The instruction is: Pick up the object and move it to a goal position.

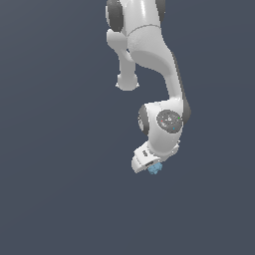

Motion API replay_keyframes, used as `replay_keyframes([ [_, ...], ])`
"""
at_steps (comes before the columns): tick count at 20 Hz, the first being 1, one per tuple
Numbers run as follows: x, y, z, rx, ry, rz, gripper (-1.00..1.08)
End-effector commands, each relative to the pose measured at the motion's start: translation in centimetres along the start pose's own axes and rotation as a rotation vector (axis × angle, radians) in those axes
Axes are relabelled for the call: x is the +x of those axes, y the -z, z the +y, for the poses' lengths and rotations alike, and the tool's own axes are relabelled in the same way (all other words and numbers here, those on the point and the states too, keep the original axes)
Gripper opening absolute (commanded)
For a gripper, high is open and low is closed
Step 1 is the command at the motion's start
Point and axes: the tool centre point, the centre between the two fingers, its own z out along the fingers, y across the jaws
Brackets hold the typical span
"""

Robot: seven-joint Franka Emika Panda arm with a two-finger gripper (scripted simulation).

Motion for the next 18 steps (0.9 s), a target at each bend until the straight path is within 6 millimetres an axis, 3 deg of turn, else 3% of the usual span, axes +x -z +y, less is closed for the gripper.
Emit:
replay_keyframes([
  [1,1.3,0.4,-0.2,0.0,0.0,0.0,-1.0],
  [9,4.9,1.4,-0.5,0.0,0.0,0.0,-1.0],
  [18,6.9,1.9,-0.7,0.0,0.0,0.0,-1.0],
])
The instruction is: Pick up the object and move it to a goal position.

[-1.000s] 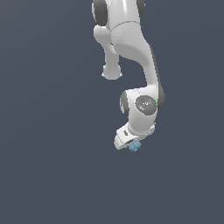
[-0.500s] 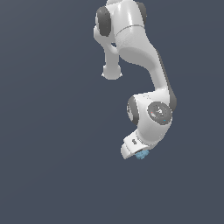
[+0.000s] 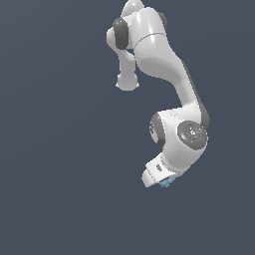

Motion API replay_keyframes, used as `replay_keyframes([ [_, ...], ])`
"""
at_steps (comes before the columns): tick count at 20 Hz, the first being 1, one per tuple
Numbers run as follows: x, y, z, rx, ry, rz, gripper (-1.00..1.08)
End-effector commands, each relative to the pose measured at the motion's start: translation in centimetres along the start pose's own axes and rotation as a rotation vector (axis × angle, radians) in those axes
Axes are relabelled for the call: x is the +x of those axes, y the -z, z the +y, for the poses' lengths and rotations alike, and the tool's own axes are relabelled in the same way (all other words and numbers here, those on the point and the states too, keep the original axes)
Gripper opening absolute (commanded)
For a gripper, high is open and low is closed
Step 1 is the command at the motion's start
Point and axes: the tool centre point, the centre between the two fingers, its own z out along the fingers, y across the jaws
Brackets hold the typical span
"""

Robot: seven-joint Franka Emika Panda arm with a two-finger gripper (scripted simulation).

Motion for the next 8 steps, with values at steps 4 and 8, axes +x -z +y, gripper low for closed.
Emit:
replay_keyframes([
  [4,0.66,0.17,-0.02,0.0,0.0,0.0,-1.0],
  [8,0.78,0.17,-0.03,0.0,0.0,0.0,-1.0],
])
